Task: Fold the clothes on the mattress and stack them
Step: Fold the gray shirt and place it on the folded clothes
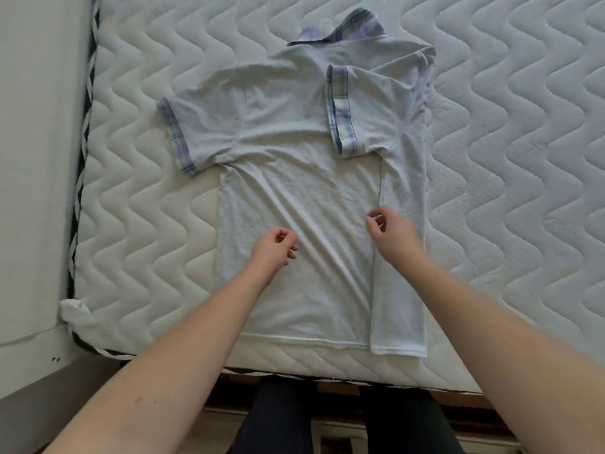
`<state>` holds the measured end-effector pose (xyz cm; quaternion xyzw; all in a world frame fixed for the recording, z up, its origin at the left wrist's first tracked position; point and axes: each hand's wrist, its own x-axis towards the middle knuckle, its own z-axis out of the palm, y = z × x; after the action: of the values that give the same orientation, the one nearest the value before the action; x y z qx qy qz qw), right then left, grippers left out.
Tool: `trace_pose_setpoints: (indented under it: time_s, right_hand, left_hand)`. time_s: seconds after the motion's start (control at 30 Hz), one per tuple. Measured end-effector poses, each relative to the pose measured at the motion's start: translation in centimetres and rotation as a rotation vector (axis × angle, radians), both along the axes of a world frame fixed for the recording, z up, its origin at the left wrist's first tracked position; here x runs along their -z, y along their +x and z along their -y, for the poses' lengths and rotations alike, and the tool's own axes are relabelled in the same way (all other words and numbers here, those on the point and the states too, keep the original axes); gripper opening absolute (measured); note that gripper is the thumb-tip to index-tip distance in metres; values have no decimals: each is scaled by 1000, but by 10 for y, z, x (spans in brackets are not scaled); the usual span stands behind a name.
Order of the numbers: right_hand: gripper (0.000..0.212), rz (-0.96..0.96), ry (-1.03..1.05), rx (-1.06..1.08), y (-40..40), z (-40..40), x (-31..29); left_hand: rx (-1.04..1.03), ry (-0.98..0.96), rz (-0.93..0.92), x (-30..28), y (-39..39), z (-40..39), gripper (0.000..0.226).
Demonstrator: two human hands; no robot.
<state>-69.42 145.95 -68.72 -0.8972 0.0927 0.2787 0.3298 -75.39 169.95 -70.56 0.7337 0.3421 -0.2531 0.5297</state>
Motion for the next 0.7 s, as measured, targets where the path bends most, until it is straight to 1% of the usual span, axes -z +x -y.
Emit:
trace_pose_setpoints:
  time_s: [0.1,0.2,0.3,0.37,0.4,0.47,0.53,0.6,0.67,0.7]
  right_hand:
    - [27,35,78,11,36,-37,-1]
    - [36,86,101,-11,64,-71,1]
    - [45,124,110,-50,88,-103,2]
    - [51,142,87,-113,103,-123,3]
    - [53,146,71,-150,109,-132,3]
    - [57,142,53,-221,118,-150,5]
    - [60,115,54,-269,124,-166,8]
    - [62,69,79,-273,127,-182,12]
    - [64,-2,165,-215,128,-196,16]
    - [65,-55,248,-149,129,-204,17]
  left_hand:
    - [-132,85,96,2,34,-56,14]
    - [-231,220,185,3,60,-108,17]
    - [-263,372,205,7,83,-155,15]
    - [-295,483,194,10,100,-181,12]
    - [-324,545,187,12,109,-192,16]
    - [-388,594,151,15,125,-209,35]
    - [-438,491,102,19,140,-218,52]
    - [-523,313,86,21,152,-220,61]
    - [-612,142,82,23,161,-224,68]
    - [-640,75,65,24,164,-228,69]
